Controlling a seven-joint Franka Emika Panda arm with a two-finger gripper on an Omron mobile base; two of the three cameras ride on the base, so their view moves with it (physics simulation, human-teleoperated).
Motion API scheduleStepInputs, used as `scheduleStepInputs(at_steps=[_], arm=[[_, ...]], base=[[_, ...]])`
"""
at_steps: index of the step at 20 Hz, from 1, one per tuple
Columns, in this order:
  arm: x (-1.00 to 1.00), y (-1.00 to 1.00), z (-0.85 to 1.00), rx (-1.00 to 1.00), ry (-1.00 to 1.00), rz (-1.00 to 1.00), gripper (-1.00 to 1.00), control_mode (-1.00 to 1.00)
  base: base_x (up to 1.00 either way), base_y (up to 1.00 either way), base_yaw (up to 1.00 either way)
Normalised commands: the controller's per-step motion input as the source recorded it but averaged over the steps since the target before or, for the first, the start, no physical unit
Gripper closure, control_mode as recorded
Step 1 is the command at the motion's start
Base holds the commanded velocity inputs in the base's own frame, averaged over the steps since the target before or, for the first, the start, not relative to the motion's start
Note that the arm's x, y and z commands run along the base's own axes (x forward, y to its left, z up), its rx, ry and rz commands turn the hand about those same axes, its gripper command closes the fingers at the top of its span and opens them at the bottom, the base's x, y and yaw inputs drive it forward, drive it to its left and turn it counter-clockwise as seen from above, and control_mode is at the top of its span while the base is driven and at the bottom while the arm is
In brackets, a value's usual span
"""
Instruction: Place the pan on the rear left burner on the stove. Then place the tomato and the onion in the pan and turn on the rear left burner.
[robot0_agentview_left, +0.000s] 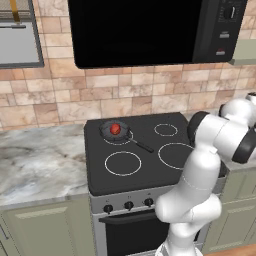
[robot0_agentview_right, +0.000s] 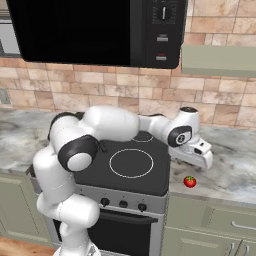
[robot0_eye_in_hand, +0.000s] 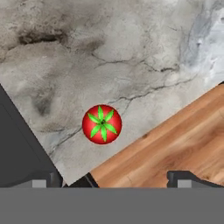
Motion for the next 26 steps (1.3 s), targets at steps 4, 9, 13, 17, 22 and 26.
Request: scheduleStepInputs(at_steps=[4,9,13,17,22,26], arm=[[0.0,-0.11,-0.1,0.04,0.01,0.0,-1.0,-1.0],[0.0,-0.04,-0.15,0.08,0.0,0.0,-1.0,-1.0],[0.0,-0.03,-0.2,0.08,0.0,0.0,-1.0,-1.0],[0.0,-0.06,-0.18,0.05,0.0,0.0,-1.0,-1.0],[0.0,-0.01,-0.2,0.02,0.0,0.0,-1.0,-1.0],[0.03,0.0,-0.14,0.03,0.0,0.0,-1.0,-1.0]], base=[[0.0,0.0,0.0],[0.0,0.0,0.0],[0.0,0.0,0.0],[0.0,0.0,0.0],[0.0,0.0,0.0],[0.0,0.0,0.0]])
